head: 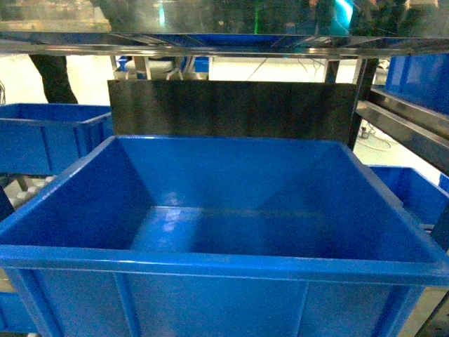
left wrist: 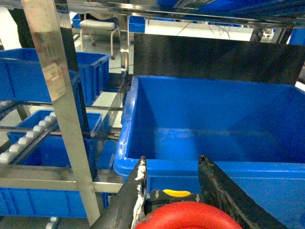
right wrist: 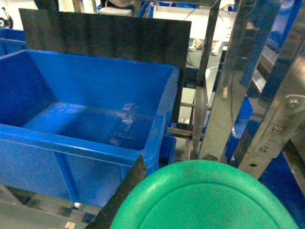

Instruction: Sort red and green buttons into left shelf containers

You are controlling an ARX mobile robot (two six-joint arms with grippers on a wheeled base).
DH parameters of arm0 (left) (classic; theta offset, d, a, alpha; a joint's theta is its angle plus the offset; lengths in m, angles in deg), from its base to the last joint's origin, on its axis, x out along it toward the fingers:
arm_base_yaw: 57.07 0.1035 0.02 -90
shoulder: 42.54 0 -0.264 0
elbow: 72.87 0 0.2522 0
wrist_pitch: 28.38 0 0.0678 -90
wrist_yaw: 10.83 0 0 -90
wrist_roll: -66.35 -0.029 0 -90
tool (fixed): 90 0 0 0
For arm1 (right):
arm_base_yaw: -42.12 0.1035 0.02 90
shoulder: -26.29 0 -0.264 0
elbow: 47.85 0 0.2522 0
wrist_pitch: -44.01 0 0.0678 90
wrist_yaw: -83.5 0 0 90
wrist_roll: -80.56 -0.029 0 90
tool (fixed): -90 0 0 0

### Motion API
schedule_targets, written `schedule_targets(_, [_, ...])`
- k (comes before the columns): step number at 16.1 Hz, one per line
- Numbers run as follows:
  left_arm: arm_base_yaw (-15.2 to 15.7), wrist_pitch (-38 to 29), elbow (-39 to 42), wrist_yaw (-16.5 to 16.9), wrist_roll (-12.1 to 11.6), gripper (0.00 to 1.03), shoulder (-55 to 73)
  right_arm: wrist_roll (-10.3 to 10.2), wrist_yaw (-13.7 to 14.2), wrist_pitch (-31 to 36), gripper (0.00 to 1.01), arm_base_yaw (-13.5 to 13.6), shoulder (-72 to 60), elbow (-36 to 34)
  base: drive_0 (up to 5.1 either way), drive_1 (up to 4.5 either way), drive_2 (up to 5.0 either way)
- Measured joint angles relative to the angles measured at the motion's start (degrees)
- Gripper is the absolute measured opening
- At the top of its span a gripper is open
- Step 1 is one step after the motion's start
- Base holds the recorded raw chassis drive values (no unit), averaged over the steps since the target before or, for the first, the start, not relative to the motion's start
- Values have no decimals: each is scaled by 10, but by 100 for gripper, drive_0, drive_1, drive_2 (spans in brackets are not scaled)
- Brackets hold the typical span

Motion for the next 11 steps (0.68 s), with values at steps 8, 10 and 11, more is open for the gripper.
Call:
schedule_targets(8, [0, 0, 0, 0, 0, 28, 0, 1, 49, 196, 27, 70, -240, 18, 0, 0, 0])
schedule_targets(10, [0, 0, 0, 0, 0, 28, 0, 0, 55, 194, 27, 96, -262, 54, 0, 0, 0])
schedule_targets(11, [0, 0, 0, 0, 0, 28, 0, -1, 63, 177, 27, 103, -234, 59, 0, 0, 0])
